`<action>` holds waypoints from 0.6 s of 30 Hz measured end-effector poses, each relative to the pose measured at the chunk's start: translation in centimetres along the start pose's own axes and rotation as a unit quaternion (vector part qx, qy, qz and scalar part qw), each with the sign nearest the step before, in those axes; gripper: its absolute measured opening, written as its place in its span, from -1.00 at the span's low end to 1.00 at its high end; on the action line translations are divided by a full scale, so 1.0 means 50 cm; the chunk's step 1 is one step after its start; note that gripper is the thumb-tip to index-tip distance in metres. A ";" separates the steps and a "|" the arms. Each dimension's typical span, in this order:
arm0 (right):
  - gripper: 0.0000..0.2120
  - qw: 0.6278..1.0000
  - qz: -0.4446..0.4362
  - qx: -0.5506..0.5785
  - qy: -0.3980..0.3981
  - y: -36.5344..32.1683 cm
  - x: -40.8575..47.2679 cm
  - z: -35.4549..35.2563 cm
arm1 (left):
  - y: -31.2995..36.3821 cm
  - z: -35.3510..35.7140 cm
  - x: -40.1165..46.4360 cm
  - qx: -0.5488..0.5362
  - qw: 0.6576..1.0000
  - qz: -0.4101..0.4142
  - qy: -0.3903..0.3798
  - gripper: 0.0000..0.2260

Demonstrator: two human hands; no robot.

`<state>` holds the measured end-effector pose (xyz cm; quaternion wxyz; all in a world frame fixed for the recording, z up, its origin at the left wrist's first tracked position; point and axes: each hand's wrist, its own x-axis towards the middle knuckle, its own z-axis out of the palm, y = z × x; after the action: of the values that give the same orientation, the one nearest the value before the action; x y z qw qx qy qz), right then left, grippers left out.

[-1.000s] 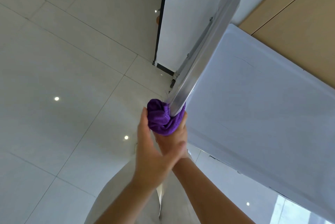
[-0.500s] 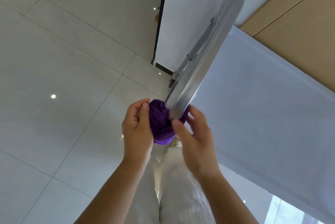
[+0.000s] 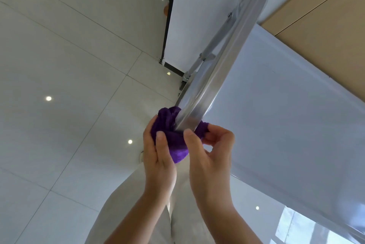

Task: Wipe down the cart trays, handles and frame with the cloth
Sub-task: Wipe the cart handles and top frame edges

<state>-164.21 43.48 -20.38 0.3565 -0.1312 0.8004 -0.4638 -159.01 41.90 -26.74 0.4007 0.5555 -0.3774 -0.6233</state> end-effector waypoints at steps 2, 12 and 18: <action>-0.65 0.990 -0.115 -0.055 0.058 -0.004 0.017 0.005 | 0.018 -0.004 0.021 0.012 0.999 -0.034 -0.005 -0.80; -0.63 0.920 -0.362 -0.146 0.028 0.000 0.092 -0.023 | 0.096 0.032 0.106 0.056 0.989 -0.082 -0.110 -0.70; -0.53 0.920 -0.377 -0.105 0.003 -0.003 0.095 -0.035 | 0.169 0.101 0.164 0.170 0.961 -0.136 -0.169 -0.72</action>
<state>-168.85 41.96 -21.82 0.1366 -0.4584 0.7372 -0.4772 -163.88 31.19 -21.70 0.1420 0.5483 -0.4609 -0.6832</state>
